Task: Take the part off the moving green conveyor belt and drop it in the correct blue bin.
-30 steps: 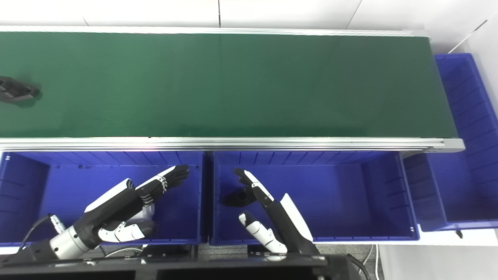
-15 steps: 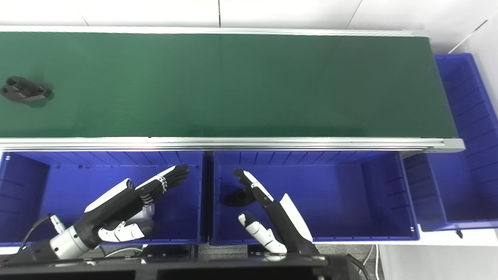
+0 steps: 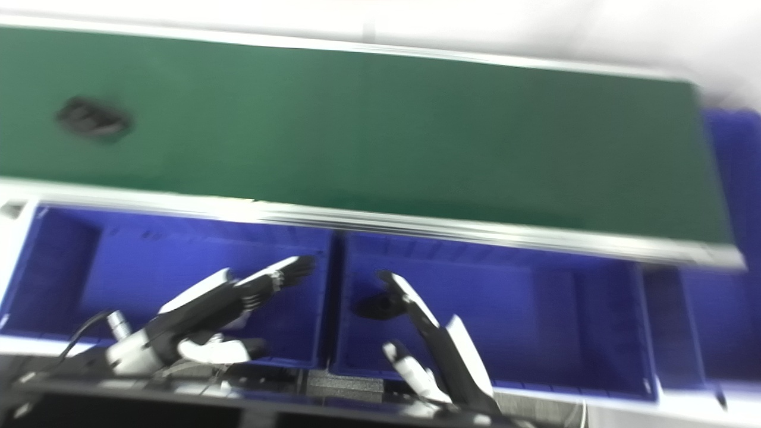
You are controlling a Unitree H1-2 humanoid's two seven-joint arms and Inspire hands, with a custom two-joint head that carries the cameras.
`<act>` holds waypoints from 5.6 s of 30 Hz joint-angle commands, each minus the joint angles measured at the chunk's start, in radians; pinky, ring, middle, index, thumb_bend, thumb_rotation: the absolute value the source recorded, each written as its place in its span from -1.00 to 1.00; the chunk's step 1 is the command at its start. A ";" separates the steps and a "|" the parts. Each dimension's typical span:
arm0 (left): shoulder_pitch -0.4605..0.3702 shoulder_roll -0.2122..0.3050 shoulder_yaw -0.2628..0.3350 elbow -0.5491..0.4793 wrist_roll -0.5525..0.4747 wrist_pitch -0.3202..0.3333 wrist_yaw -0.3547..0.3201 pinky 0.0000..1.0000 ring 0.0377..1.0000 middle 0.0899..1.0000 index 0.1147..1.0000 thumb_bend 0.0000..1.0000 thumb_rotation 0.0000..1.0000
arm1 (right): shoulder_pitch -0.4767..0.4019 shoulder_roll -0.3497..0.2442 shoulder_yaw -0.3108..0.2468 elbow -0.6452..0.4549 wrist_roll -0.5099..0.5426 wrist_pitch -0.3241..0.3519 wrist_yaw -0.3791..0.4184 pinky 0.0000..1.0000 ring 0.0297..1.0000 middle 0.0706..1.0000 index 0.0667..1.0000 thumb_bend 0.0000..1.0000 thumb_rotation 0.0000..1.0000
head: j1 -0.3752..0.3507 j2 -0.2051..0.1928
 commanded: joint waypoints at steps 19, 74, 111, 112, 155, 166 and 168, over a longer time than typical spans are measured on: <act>0.009 -0.012 -0.018 0.038 0.018 -0.056 0.033 0.77 0.89 0.96 0.91 -0.27 -0.18 | 0.010 -0.003 -0.007 0.064 0.040 -0.136 -0.009 0.73 0.85 0.89 0.84 0.05 0.89 | -0.023 -0.047; -0.054 -0.049 -0.050 0.111 0.044 -0.089 0.053 0.73 0.86 0.93 0.89 -0.19 -0.28 | -0.432 -0.020 -0.631 -0.660 -0.397 0.123 0.466 0.58 0.77 0.80 0.80 0.05 -0.29 | -0.058 -0.066; -0.088 -0.062 -0.049 0.126 0.044 -0.084 0.068 0.71 0.84 0.93 0.87 -0.19 -0.35 | -1.009 -0.089 -0.323 -0.305 -0.594 0.307 0.656 0.38 0.50 0.51 0.51 0.64 -0.73 | -0.084 -0.065; -0.087 -0.062 -0.049 0.124 0.042 -0.081 0.068 0.71 0.83 0.92 0.87 -0.18 -0.35 | -1.023 -0.095 -0.313 -0.297 -0.594 0.311 0.663 0.38 0.49 0.48 0.48 0.68 -0.77 | -0.084 -0.065; -0.050 -0.048 -0.043 0.089 0.053 -0.074 0.072 0.74 0.87 0.94 0.89 -0.27 -0.31 | -1.180 -0.034 -0.054 -0.001 -0.617 0.468 0.625 0.35 0.46 0.46 0.37 0.80 -0.71 | -0.133 -0.041; -0.051 -0.044 -0.038 0.088 0.053 -0.072 0.070 0.76 0.88 0.95 0.90 -0.26 -0.25 | -1.191 0.012 -0.031 0.132 -0.613 0.458 0.494 0.29 0.37 0.34 0.41 0.82 -0.73 | -0.133 -0.042; -0.052 -0.045 -0.038 0.090 0.049 -0.075 0.069 0.76 0.88 0.95 0.90 -0.27 -0.25 | -1.194 0.016 -0.026 0.172 -0.610 0.447 0.459 0.25 0.33 0.32 0.40 0.83 -0.72 | -0.134 -0.043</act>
